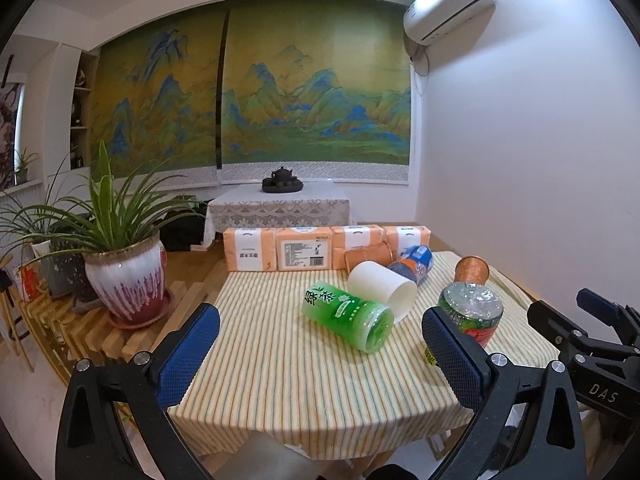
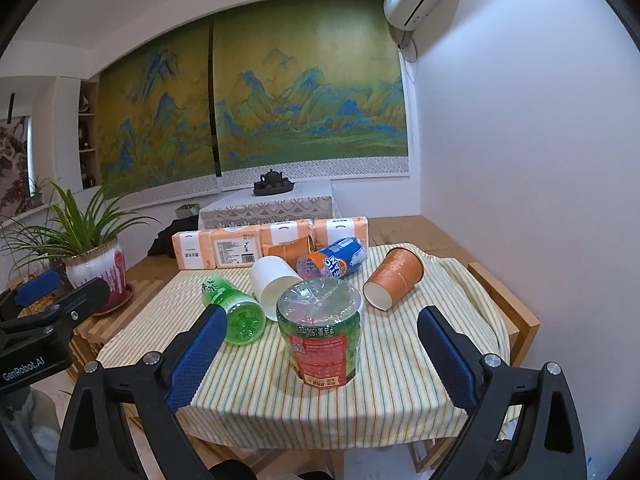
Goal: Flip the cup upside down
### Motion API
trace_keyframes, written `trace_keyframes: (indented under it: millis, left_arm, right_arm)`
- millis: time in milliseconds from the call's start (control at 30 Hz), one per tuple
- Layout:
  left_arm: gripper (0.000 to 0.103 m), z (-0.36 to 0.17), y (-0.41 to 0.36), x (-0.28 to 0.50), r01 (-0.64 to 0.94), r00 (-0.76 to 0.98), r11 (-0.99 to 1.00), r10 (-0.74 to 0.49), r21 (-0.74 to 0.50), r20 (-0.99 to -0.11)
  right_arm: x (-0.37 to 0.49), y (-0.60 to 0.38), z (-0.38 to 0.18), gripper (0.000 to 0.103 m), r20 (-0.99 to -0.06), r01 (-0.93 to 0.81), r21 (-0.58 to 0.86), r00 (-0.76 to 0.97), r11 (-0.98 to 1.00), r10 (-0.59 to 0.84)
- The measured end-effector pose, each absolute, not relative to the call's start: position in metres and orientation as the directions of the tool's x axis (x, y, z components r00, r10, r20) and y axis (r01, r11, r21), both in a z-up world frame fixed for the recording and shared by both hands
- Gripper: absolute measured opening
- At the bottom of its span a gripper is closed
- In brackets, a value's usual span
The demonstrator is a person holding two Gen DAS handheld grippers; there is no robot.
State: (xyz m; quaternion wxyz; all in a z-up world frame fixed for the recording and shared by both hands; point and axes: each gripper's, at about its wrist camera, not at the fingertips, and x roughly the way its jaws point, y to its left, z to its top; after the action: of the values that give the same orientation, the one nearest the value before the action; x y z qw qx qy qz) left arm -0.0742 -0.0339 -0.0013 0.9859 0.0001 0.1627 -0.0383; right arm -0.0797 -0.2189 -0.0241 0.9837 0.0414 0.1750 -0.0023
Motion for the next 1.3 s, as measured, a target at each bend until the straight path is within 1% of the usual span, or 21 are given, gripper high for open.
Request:
trace_keyframes:
  millis: [600,1300]
  left_arm:
    - [0.103,-0.0027,-0.0276,-0.0747,0.047,0.947,0.999,-0.048,-0.011,-0.319]
    - [0.103,-0.0045,-0.0255,-0.0744,0.048,0.947,0.999,-0.049,-0.011,-0.317]
  right_arm:
    - [-0.081,-0.2182,-0.0248,0.095,-0.341,0.027,0.087,0.94,0.996,0.004]
    - [-0.082,-0.2164,-0.0239,0.095,-0.341,0.026,0.089,0.94,0.996,0.006]
